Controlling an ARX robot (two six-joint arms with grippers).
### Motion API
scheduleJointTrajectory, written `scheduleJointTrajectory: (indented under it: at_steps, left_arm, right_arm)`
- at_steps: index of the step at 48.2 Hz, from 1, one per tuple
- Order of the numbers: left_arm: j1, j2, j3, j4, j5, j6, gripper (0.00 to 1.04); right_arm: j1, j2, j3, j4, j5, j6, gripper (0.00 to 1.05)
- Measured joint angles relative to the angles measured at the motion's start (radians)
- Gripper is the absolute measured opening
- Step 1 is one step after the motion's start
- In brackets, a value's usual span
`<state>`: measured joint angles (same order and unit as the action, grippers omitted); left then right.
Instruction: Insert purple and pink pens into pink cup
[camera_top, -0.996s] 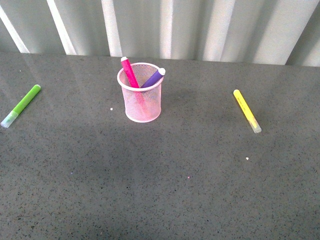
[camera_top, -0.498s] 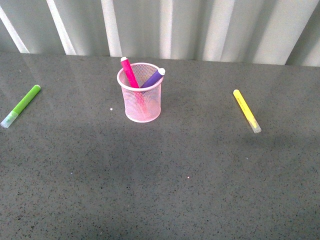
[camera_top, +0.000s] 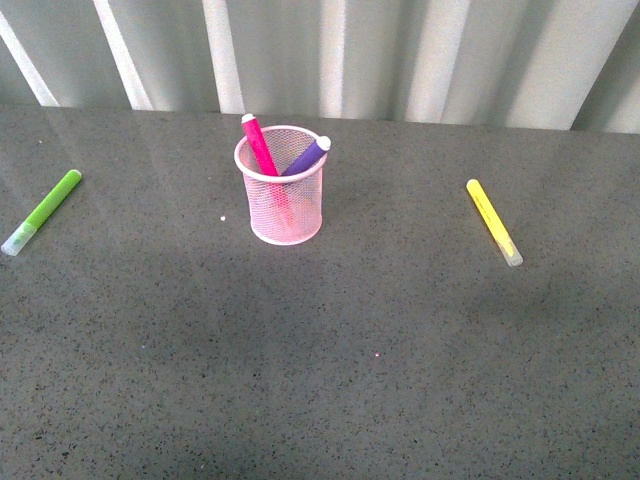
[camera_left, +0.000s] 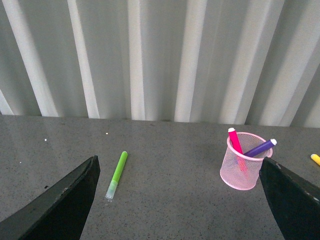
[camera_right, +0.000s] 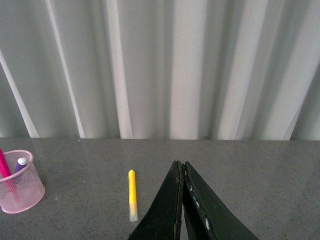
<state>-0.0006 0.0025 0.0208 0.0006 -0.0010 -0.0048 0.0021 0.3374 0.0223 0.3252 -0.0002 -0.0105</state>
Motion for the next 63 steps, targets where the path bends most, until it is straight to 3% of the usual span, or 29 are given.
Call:
scheduleJointTrajectory:
  at_steps: [29,36,48,63]
  left_arm:
    - [0.0,0.0,0.0,0.0,0.0,0.0,0.98]
    - [0.0,0.0,0.0,0.0,0.0,0.0,0.98]
    - [0.0,-0.001,0.0,0.0,0.0,0.0,0.98]
    - [0.0,-0.001,0.0,0.0,0.0,0.0,0.98]
  right_arm:
    - [0.0,-0.166,-0.005,-0.15,0.0,0.0,0.03]
    - [0.0,-0.307,-0.005,-0.318,0.002,0.002,0.03]
    - [0.0,-0.333,-0.004,-0.323,0.002,0.007,0.03]
    - [0.0,-0.333,-0.004,-0.323,0.002,0.007,0.62]
